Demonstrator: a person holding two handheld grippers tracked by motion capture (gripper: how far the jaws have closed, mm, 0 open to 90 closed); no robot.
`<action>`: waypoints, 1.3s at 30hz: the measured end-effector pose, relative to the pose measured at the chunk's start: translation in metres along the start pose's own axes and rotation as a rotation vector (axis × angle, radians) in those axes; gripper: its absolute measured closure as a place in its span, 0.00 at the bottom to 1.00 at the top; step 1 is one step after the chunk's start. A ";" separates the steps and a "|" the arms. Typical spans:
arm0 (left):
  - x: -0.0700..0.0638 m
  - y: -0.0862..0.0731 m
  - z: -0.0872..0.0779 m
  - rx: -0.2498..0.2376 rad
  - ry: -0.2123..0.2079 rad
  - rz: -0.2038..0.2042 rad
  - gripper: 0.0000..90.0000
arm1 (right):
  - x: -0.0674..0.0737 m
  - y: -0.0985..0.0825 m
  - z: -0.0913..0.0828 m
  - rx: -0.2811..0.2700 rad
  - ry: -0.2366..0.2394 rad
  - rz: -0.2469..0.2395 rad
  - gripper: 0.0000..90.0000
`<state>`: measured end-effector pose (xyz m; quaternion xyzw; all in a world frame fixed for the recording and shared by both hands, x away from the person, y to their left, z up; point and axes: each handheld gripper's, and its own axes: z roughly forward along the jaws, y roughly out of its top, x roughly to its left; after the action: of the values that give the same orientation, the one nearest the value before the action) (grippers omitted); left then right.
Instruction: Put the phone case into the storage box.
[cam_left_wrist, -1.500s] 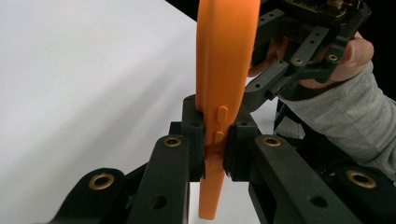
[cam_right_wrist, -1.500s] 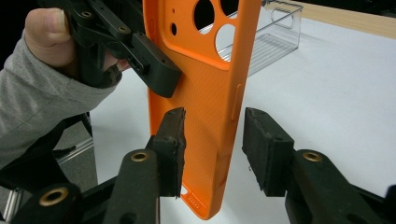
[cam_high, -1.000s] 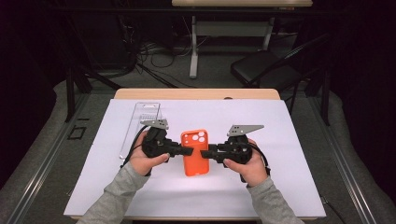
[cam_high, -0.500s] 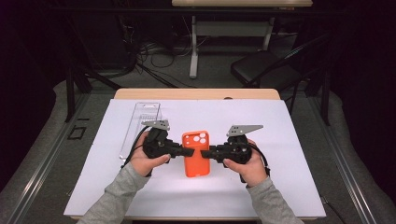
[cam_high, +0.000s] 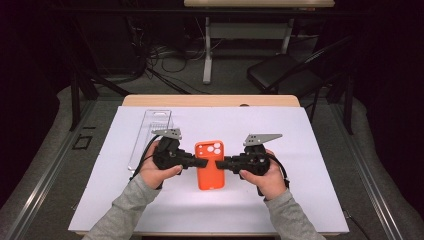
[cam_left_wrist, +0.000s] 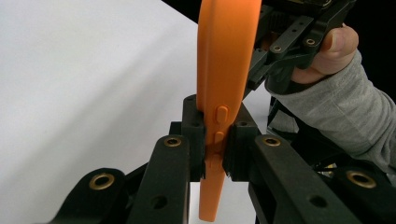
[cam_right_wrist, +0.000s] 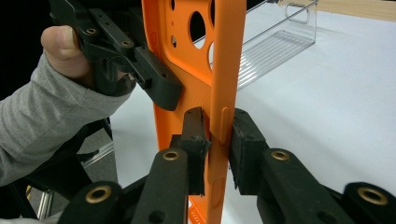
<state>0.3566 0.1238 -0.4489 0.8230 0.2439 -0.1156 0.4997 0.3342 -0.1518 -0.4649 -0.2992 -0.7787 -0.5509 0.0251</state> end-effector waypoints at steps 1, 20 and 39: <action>0.000 0.000 0.000 0.000 0.000 -0.001 0.90 | 0.000 0.000 0.000 -0.001 0.002 0.001 0.87; 0.001 0.000 -0.002 -0.002 -0.013 0.007 0.90 | 0.000 0.000 -0.001 -0.004 0.032 -0.013 0.89; 0.002 0.000 -0.002 -0.003 -0.011 0.001 0.90 | 0.000 0.000 -0.001 -0.007 0.028 -0.013 0.90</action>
<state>0.3582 0.1258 -0.4489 0.8216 0.2411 -0.1195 0.5025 0.3341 -0.1527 -0.4644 -0.2865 -0.7782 -0.5580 0.0314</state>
